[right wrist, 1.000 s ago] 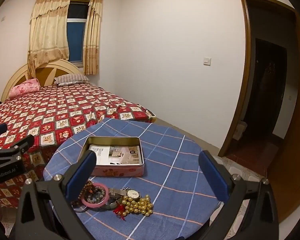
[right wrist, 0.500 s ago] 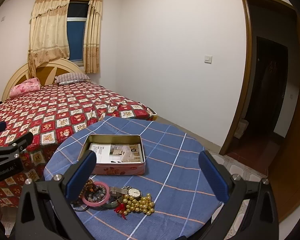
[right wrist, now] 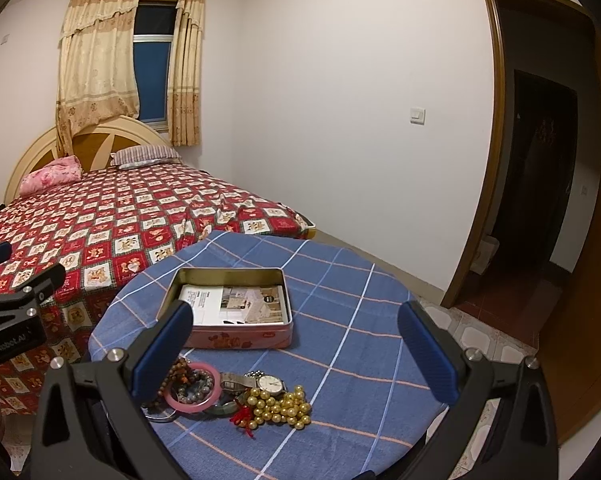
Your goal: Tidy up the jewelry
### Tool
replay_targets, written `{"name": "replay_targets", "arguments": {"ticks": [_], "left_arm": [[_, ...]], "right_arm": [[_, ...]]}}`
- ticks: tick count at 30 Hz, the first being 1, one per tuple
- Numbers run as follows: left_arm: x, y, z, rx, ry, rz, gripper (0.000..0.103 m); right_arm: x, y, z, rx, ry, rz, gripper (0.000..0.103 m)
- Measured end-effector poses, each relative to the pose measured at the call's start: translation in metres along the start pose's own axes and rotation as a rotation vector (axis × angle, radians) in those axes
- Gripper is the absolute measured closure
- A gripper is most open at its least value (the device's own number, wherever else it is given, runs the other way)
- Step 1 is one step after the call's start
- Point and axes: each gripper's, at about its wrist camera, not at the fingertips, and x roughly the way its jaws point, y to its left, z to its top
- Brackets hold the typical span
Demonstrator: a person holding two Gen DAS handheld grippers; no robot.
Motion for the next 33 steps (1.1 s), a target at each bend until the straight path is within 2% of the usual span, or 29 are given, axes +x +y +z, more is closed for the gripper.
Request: {"name": "replay_targets", "arguments": {"ticks": [33], "left_arm": [[-0.0016,-0.0008,0.0005,0.002,0.002,0.001,0.011]], "right_arm": [[0.0009,-0.0021,0.0017,0.005,0.010,0.003,0.000]]}}
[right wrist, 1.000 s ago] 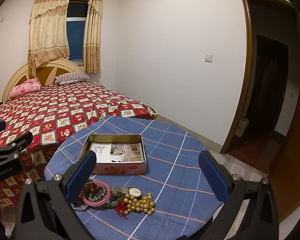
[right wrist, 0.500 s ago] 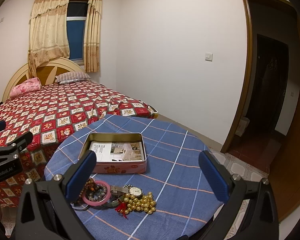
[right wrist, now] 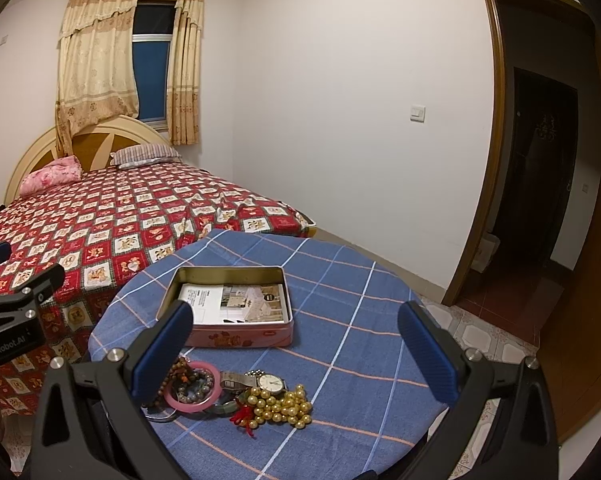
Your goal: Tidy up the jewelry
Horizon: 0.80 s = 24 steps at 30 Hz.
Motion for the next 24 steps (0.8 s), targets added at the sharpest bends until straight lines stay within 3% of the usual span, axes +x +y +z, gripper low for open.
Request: {"name": "replay_targets", "arguments": {"ticks": [17,24], "left_arm": [[0.003,0.001,-0.003,0.008,0.017,-0.006,0.011],[0.026,-0.001,-0.017,0.011,0.066,-0.034,0.011]], "right_arm": [[0.002,-0.002,-0.004,0.004,0.008,-0.002,0.000],[0.020,-0.006,-0.013,0.000,0.036,-0.010,0.000]]}}
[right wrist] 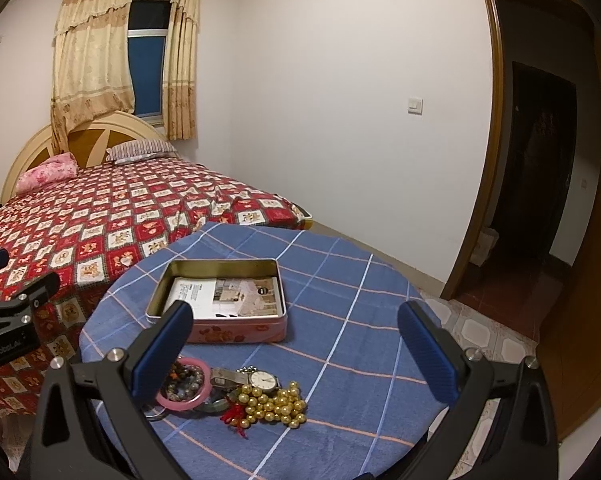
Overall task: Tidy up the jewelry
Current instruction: 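Grasp the brown wooden bead strand with the left gripper while the right grasps the gold bead strand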
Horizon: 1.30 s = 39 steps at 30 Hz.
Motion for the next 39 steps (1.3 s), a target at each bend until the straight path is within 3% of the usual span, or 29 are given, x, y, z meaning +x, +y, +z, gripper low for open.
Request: {"name": "replay_targets", "arguments": {"ticks": [5,13,19,21,22,23,26,28,30,37,39], "left_arm": [[0.025,-0.015,-0.019,0.036,0.055,-0.038,0.011],[0.065,-0.048,-0.054,0.106,0.140,-0.111,0.013],[0.095,-0.064,-0.072,0.126,0.219,-0.170,0.035],[0.104,-0.065,-0.078,0.119,0.261,-0.200,0.052],[0.107,-0.064,-0.080,0.104,0.272,-0.229,0.066],[0.107,-0.063,-0.080,0.094,0.268,-0.240,0.074],[0.100,-0.059,-0.076,0.071,0.239,-0.266,0.077],[0.096,-0.056,-0.072,0.061,0.217,-0.276,0.079],[0.090,-0.054,-0.067,0.054,0.197,-0.286,0.080],[0.074,-0.050,-0.055,0.077,0.128,-0.255,0.080],[0.077,-0.049,-0.057,0.080,0.142,-0.258,0.080]], "right_arm": [[0.035,0.001,-0.027,-0.043,0.081,-0.030,0.000],[0.071,-0.012,-0.067,-0.009,0.208,0.014,0.001],[0.081,-0.018,-0.078,0.014,0.241,0.022,0.001],[0.083,-0.021,-0.080,0.018,0.247,0.023,0.001],[0.083,-0.021,-0.081,0.019,0.251,0.025,0.001],[0.085,-0.022,-0.082,0.019,0.253,0.026,0.001],[0.089,-0.023,-0.082,0.026,0.258,0.029,0.003],[0.090,-0.026,-0.083,0.037,0.275,0.051,0.011],[0.092,-0.026,-0.084,0.039,0.291,0.065,0.019],[0.092,-0.021,-0.081,0.016,0.298,0.087,0.025],[0.098,-0.019,-0.084,0.011,0.325,0.102,0.034]]}}
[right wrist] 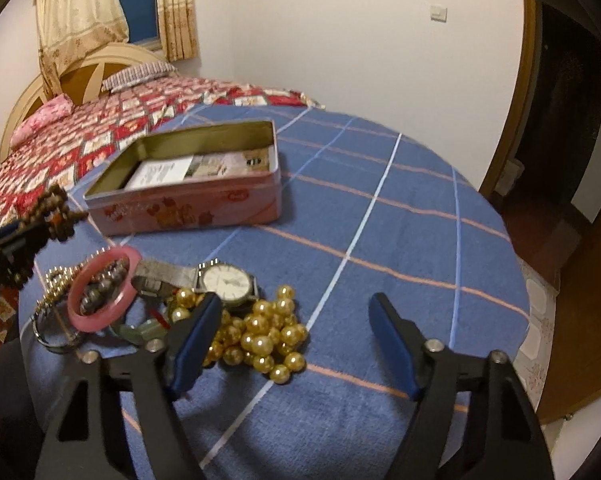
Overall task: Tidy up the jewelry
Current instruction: 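Grasp the brown wooden bead strand with the left gripper while the right grasps the gold bead strand, then lift both bead strands and carry them over the pink tin box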
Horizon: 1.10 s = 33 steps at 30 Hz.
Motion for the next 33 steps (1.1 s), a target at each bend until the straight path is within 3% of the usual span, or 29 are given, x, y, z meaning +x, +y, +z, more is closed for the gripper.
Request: {"name": "replay_targets", "arguments": {"ticks": [7,8,9,14,16,33], "left_arm": [[0.002,0.000,-0.003,0.004,0.010,-0.013,0.080],[0.002,0.000,-0.003,0.004,0.008,-0.014,0.080],[0.001,0.000,-0.003,0.003,0.006,-0.015,0.080],[-0.001,0.000,-0.001,0.001,0.001,-0.015,0.080],[-0.004,0.000,0.000,0.000,-0.008,-0.015,0.080],[-0.028,0.015,0.027,-0.009,-0.096,-0.008,0.080]], "right_arm": [[0.006,-0.002,-0.001,0.018,0.015,0.064,0.042],[0.007,-0.001,-0.002,0.020,0.023,0.082,0.062],[0.009,0.000,-0.002,0.017,0.041,0.081,0.071],[0.005,0.000,-0.003,0.017,0.015,0.096,0.078],[-0.002,0.002,-0.001,0.008,-0.014,0.092,0.090],[-0.052,0.004,0.041,-0.031,-0.170,0.113,0.090]]}}
